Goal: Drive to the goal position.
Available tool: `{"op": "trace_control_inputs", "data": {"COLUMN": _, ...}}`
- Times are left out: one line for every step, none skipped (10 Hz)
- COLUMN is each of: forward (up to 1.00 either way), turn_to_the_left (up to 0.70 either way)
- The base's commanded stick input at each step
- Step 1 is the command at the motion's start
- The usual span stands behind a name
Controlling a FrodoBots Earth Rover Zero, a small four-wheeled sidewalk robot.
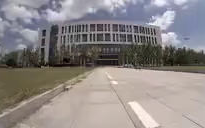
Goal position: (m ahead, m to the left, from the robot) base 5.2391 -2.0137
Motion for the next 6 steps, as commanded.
{"op": "trace_control_inputs", "data": {"forward": 0.7, "turn_to_the_left": 0.0}}
{"op": "trace_control_inputs", "data": {"forward": 0.7, "turn_to_the_left": 0.0}}
{"op": "trace_control_inputs", "data": {"forward": 0.7, "turn_to_the_left": 0.0}}
{"op": "trace_control_inputs", "data": {"forward": 0.7, "turn_to_the_left": 0.0}}
{"op": "trace_control_inputs", "data": {"forward": 0.7, "turn_to_the_left": 0.0}}
{"op": "trace_control_inputs", "data": {"forward": 0.7, "turn_to_the_left": 0.0}}
